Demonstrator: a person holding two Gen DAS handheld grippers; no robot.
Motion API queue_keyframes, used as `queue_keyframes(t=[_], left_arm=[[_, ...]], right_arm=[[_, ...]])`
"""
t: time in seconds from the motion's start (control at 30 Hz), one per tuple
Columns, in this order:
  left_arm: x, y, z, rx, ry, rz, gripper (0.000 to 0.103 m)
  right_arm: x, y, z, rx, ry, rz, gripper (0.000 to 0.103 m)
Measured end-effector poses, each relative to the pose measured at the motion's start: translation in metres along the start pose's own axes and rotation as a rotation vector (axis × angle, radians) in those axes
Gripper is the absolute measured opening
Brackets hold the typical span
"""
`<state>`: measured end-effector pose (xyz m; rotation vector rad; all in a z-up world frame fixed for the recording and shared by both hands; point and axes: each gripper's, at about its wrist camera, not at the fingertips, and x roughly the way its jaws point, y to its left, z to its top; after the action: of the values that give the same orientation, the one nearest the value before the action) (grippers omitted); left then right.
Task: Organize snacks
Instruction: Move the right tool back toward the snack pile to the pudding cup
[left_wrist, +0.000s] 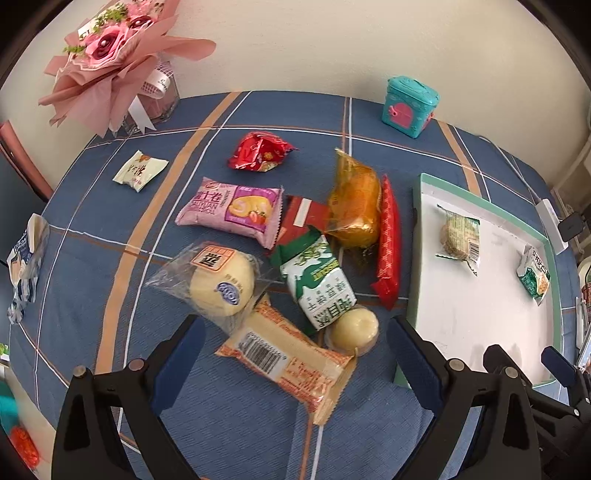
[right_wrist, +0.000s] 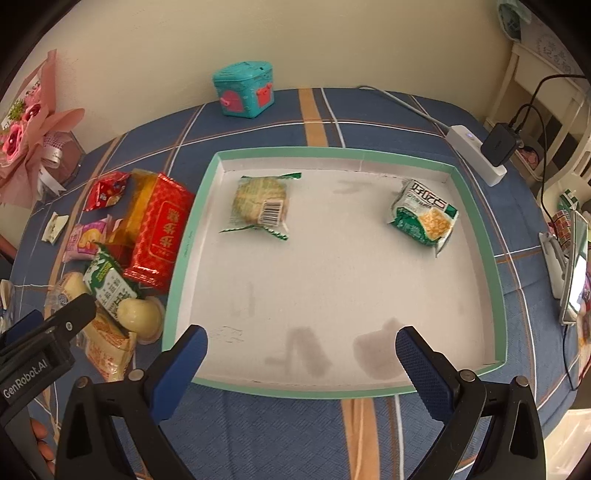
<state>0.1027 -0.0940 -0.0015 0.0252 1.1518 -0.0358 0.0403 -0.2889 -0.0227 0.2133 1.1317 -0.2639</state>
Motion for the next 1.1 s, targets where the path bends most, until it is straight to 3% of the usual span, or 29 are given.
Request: queue_keyframes(t=[0.33, 0.5, 0.77, 0.93, 1.0, 1.1], left_arm=[[-0.002, 0.050, -0.005, -0.139, -0.006, 0.028, 0.098], [-0.002, 0.074, -0.011, -0.223, -0.009, 0.038, 0.098], [0.011, 0.095, -0.019, -0.278, 0.040, 0.068, 0.098], [0.022, 0.090, -0.020, -0.303, 0.071, 0.013, 0.098], [0.028, 0.087, -0.020, -0.316, 0.093, -0.021, 0.098], [0.037, 0.081, -0.020, -0.331, 0.124, -0.056, 0.098]], right_arm=[[0.001, 0.052, 0.000, -0.051, 0.022, 0.153, 0.103], [0.000, 0.082, -0.004, -0.110, 0.029, 0.185, 0.103], [0.008, 0.113, -0.007, -0.158, 0.064, 0.258, 0.103], [0.016, 0.110, -0.001, -0.149, 0.056, 0.216, 0.101], [0.018, 0.108, 0.002, -0.144, 0.052, 0.208, 0.089], [0.019, 0.104, 0.004, -0.148, 0.048, 0.206, 0.084]])
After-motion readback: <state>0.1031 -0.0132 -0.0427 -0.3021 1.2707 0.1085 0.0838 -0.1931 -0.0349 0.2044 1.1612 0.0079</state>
